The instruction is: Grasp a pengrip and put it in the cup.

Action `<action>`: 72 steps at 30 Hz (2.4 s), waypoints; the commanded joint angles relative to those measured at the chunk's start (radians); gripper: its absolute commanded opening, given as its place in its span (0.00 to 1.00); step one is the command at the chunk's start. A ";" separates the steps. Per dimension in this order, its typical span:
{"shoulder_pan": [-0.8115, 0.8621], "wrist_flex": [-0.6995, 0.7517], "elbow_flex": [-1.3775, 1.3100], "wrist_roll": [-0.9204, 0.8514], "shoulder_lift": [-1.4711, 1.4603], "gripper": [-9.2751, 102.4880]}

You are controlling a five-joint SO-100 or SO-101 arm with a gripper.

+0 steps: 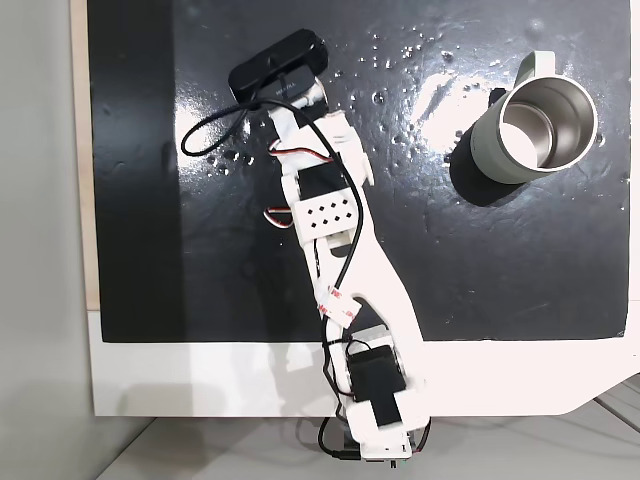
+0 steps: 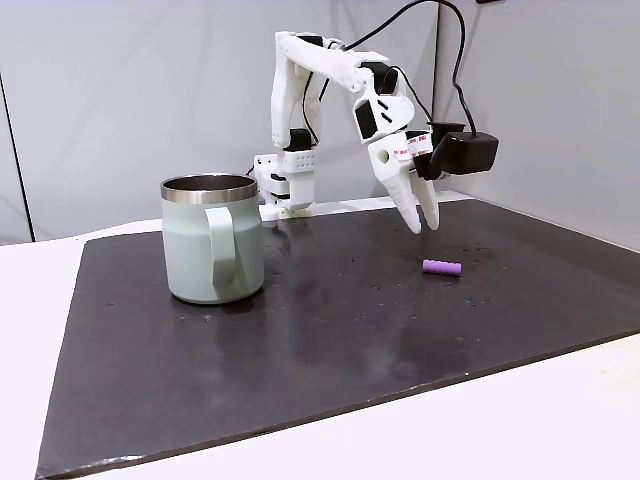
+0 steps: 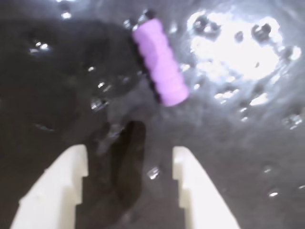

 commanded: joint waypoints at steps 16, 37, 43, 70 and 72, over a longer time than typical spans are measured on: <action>0.032 0.250 -0.614 -0.219 -0.400 0.30; 0.058 0.192 -0.571 -0.293 -0.540 0.10; 0.072 0.164 -0.523 -0.273 -0.538 0.08; 0.354 0.850 -0.798 0.112 0.060 0.08; 0.411 0.882 -0.847 0.107 0.060 0.08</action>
